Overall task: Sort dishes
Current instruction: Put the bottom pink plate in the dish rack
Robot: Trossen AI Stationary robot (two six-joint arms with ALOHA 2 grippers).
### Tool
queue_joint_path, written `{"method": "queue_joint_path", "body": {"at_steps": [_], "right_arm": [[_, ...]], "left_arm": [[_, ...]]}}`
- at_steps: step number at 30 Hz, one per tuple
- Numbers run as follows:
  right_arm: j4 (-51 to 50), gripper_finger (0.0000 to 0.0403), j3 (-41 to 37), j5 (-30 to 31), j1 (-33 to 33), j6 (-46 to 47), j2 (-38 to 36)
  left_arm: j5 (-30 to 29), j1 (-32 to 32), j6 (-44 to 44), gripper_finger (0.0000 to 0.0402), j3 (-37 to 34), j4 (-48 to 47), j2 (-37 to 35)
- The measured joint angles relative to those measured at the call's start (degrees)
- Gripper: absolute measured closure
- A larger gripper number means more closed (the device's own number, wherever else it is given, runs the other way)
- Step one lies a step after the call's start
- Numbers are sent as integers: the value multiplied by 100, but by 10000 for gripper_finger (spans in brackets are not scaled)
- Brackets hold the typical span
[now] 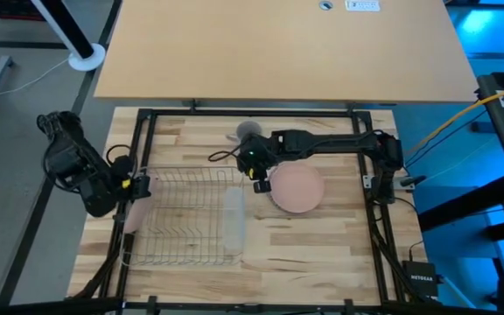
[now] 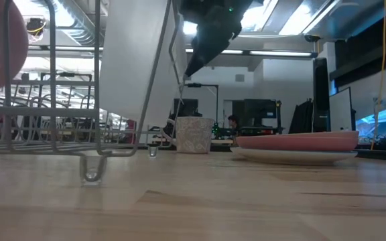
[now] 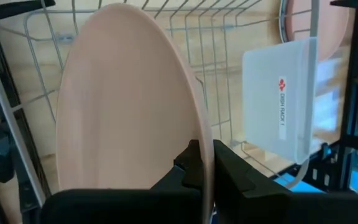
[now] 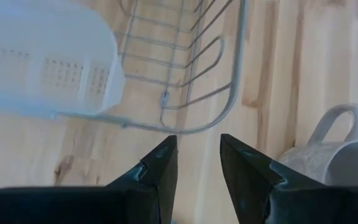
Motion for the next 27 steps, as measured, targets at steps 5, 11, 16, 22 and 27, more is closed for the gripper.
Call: {"method": "queue_joint_path", "body": {"at_steps": [5, 11, 16, 22, 27], "right_arm": [[2, 276, 0, -33, 0, -2, 48], [9, 276, 0, -33, 0, -2, 48], [-11, 276, 2, -34, 0, -2, 48], [-30, 276, 2, -33, 0, -2, 48], [-46, 276, 2, -33, 0, -2, 48]], "left_arm": [[-82, 31, 4, 400, -2, 305, 2], [-192, 31, 35, 400, -2, 531, 35], [-188, 31, 36, 400, -2, 552, 181], [-184, 31, 31, 400, -4, 565, 400], [-248, 31, 13, 400, -2, 595, 640]]}}
